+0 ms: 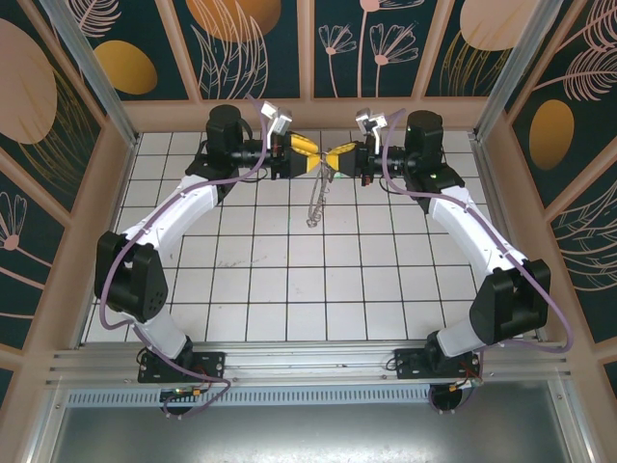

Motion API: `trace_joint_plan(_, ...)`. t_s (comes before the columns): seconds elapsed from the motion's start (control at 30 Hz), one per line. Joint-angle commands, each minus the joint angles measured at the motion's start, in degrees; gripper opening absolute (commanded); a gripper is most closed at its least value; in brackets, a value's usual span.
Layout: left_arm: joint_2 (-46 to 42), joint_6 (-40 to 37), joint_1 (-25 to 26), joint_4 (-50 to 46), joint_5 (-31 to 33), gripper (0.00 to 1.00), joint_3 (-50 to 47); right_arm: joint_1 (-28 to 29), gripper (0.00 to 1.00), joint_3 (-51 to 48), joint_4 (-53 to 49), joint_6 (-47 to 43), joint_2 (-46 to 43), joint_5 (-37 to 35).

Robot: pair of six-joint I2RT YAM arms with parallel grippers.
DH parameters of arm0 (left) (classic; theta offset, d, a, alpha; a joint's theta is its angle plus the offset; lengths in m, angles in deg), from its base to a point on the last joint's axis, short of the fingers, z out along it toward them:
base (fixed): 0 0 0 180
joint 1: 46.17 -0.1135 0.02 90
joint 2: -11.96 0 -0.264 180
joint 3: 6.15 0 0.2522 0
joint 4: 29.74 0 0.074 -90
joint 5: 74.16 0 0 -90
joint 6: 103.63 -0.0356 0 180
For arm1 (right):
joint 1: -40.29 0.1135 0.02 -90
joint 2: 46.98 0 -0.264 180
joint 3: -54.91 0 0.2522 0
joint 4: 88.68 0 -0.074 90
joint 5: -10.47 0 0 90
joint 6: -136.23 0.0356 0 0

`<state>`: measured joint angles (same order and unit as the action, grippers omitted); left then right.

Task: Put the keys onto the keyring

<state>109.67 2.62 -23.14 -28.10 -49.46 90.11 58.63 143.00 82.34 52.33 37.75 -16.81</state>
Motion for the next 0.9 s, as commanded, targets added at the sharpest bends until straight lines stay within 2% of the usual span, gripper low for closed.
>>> trace_joint_plan(0.0,0.2,3.1,0.0,5.4,-2.2,0.45,0.9,-0.3,0.00,1.2,4.3,0.7,0.2,2.1)
trace_joint_plan(0.6,3.0,7.1,0.9,10.8,-2.3,0.40,1.0,-0.1,0.00,1.0,5.7,1.5,1.0,2.5)
trace_joint_plan(0.87,3.5,7.6,1.6,11.5,-2.3,0.33,1.3,0.1,0.00,0.7,6.1,1.9,1.2,2.6)
